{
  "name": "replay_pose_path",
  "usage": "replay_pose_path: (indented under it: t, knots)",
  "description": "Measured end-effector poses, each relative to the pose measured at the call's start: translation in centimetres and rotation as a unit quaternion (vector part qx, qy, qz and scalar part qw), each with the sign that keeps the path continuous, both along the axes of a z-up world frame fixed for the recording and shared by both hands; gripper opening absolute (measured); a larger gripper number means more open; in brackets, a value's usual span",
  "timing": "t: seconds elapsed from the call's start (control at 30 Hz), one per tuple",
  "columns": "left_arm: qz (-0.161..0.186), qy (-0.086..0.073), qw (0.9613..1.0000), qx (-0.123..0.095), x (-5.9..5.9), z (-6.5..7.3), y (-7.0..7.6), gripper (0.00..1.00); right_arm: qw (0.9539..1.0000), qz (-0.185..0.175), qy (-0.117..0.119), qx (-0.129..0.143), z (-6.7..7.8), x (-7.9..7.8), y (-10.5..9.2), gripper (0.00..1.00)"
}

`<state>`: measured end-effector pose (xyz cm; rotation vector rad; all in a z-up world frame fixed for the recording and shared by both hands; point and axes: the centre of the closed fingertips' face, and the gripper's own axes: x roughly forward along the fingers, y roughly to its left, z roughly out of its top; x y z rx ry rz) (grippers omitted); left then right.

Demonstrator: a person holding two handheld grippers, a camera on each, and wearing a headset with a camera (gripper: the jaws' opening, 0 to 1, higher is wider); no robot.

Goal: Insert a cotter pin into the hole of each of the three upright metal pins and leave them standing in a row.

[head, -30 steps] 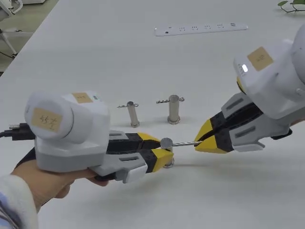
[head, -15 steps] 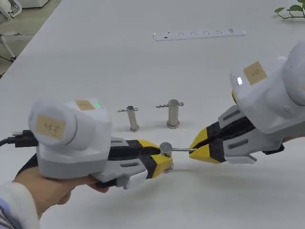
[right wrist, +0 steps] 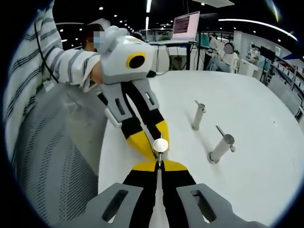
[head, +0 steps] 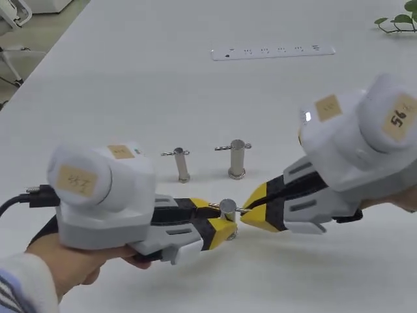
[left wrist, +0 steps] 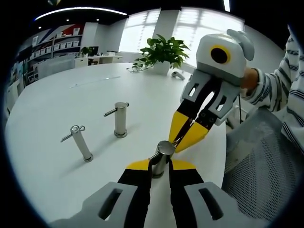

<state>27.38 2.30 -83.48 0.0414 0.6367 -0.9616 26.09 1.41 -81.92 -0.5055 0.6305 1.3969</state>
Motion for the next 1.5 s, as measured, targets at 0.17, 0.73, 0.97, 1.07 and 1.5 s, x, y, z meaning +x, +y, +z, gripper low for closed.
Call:
replay_pose_path:
  t: [0.17, 0.73, 0.97, 1.07, 1.5]
  knots:
    - [-0.003, 0.001, 1.0000, 0.007, 0.0, -0.2, -0.1, 0.13, 1.0000, -0.001, 0.002, 0.006, 0.0, 0.1, 0.1, 0.06]
    - [-0.007, 0.010, 0.9993, 0.036, -0.3, -1.5, 0.4, 0.11, 0.9997, -0.021, 0.009, 0.009, 0.4, 0.4, -1.1, 0.03]
    - [-0.007, 0.013, 0.9991, 0.040, -0.7, -1.9, 0.7, 0.00, 0.9995, -0.022, 0.012, 0.018, 0.5, 0.3, -0.5, 0.03]
    - [-0.008, 0.014, 0.9991, 0.040, -0.7, -1.9, 0.6, 0.00, 0.9996, -0.021, 0.011, 0.017, 0.5, 0.3, -0.3, 0.03]
    - [-0.012, 0.009, 0.9991, 0.039, -0.8, -1.8, 0.5, 0.05, 0.9996, -0.021, 0.017, 0.009, 0.2, 0.2, -0.5, 0.13]
